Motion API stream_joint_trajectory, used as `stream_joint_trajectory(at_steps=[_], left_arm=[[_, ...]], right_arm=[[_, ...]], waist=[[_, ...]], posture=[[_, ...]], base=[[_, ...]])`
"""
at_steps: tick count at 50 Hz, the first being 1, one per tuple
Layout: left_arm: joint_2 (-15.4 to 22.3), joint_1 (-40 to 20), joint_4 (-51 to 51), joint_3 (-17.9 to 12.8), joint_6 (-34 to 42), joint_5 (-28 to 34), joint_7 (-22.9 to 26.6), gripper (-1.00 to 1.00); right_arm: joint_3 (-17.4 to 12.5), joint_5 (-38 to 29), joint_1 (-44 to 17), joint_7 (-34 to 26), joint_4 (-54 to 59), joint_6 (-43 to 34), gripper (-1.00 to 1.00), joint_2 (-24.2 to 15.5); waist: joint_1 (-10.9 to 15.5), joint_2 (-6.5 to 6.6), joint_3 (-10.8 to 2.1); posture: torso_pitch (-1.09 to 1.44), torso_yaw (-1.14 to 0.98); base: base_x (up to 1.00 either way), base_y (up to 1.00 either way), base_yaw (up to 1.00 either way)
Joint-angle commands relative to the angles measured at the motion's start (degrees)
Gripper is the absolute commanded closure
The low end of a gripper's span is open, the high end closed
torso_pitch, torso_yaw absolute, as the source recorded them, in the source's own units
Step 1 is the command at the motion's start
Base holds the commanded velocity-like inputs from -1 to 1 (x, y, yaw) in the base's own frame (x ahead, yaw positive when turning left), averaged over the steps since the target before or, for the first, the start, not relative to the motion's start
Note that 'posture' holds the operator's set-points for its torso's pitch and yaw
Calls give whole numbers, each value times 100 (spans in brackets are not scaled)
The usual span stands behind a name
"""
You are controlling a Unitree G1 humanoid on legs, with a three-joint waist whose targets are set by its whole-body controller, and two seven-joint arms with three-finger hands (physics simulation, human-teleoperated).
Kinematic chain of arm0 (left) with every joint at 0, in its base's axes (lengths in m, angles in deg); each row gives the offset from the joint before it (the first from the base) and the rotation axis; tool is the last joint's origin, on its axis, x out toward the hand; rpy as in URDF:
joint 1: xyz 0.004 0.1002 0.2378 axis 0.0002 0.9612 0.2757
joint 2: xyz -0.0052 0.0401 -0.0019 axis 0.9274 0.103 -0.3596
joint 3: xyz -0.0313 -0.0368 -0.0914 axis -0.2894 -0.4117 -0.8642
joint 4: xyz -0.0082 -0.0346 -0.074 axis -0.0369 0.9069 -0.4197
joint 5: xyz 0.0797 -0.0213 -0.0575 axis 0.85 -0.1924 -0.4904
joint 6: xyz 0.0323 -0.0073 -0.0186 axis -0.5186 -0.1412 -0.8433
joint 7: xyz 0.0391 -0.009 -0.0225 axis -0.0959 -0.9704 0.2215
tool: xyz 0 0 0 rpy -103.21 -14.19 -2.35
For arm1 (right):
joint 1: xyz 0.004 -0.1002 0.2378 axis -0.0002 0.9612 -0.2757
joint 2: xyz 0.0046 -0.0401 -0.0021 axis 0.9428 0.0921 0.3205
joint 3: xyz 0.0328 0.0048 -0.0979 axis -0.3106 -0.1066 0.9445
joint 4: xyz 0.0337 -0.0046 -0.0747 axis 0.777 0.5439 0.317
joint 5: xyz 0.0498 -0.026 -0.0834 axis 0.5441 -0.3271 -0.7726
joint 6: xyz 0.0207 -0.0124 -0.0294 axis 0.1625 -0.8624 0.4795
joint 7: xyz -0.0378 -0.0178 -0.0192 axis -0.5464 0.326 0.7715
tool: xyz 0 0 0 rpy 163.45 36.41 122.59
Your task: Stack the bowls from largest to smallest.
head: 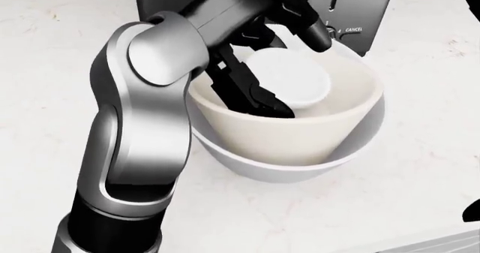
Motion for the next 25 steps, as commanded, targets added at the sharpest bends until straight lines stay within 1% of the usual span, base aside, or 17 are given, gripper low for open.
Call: stream_joint_trajectory(at_steps=[1, 2, 5, 9, 10, 12, 14, 20, 25], left_arm=[[-13, -213, -233, -33, -117, 22, -82, -8], [-10, -201, -244, -29, -125, 30, -73, -10], [-10, -174, -264, -30, -136, 46, -72, -29], [-24, -162, -311, -13, -128, 84, -34, -35], [-30, -153, -319, -7, -129, 97, -29, -40], [-42, -136, -333, -6, -141, 109, -19, -60], [-43, -124, -330, -8, -157, 117, -21, -68], [-61, -181, -358, -23, -149, 165, 37, -73], [-2, -481, -461, -96, 79, 153, 164, -76]], right_arm=[[-89, -5, -96, 105, -108, 32, -100, -88], [-98, 2, -114, 70, -145, -14, -100, -102], [-95, 4, -109, 72, -144, -13, -100, -102], [-92, -3, -104, 70, -168, -22, -100, -93], [-85, -5, -103, 82, -154, -7, -100, -89], [-98, 0, -105, 68, -165, -19, -100, -96], [-100, -2, -99, 73, -160, -12, -100, -93], [-93, 2, -154, 38, -170, -76, -100, -132], [-78, 5, -181, 30, -191, -111, -100, -152]], waist=[[2, -37, -142], [1, -37, -142], [2, -36, -142], [3, -35, -140], [3, -35, -140], [2, -37, -140], [3, -39, -141], [0, -39, -145], [3, -40, -139]], posture=[[0, 0], [0, 0], [0, 0], [0, 0], [0, 0], [0, 0], [0, 0], [0, 0], [0, 0]], base=[[0, 0, 0], [0, 0, 0], [0, 0, 0], [0, 0, 0], [0, 0, 0], [0, 0, 0], [0, 0, 0], [0, 0, 0], [0, 0, 0]])
